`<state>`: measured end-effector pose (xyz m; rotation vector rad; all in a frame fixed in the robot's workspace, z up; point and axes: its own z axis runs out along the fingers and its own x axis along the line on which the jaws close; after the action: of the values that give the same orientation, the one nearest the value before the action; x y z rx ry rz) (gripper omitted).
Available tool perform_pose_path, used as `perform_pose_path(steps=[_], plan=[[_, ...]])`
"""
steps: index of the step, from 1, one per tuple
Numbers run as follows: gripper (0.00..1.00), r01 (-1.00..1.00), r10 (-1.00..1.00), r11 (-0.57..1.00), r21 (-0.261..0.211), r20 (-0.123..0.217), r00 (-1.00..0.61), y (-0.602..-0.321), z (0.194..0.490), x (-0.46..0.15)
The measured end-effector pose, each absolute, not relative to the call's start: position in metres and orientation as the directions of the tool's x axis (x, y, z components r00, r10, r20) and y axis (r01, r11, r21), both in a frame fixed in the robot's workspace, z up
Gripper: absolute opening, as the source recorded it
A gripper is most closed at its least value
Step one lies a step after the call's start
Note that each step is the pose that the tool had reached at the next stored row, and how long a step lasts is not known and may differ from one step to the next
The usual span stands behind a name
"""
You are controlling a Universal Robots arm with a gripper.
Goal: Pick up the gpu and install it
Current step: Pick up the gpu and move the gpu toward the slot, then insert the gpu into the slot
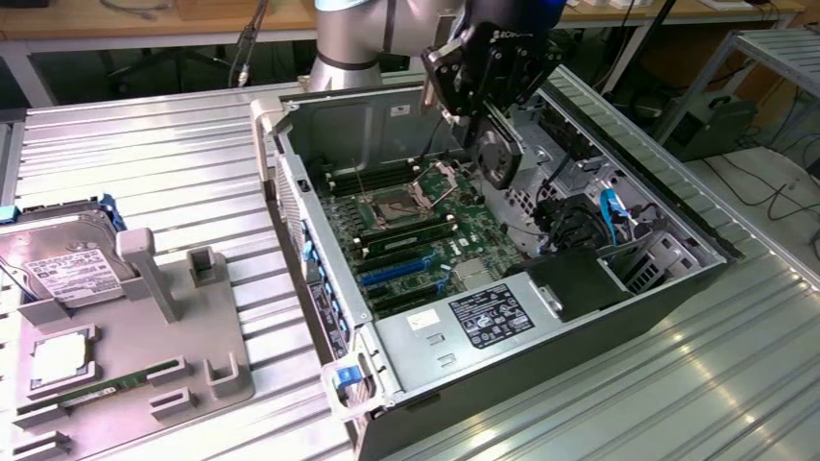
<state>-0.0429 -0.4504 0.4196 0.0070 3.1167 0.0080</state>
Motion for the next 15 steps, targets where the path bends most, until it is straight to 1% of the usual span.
perform_pose_path(steps=[2, 4, 9, 15], plan=[[0.29, 0.003, 0.004, 1.0, 0.005, -0.025, -1.0, -0.4503, 0.4196, -0.0414], [0.29, -0.042, -0.042, 0.999, 0.005, -0.025, -0.999, -0.4503, 0.4196, -0.0415], [0.29, -0.284, -0.283, 0.959, 0.005, -0.025, -0.959, -0.4508, 0.4195, -0.0412], [0.29, -0.387, -0.387, 0.922, 0.005, -0.025, -0.922, -0.4508, 0.4195, -0.0411]])
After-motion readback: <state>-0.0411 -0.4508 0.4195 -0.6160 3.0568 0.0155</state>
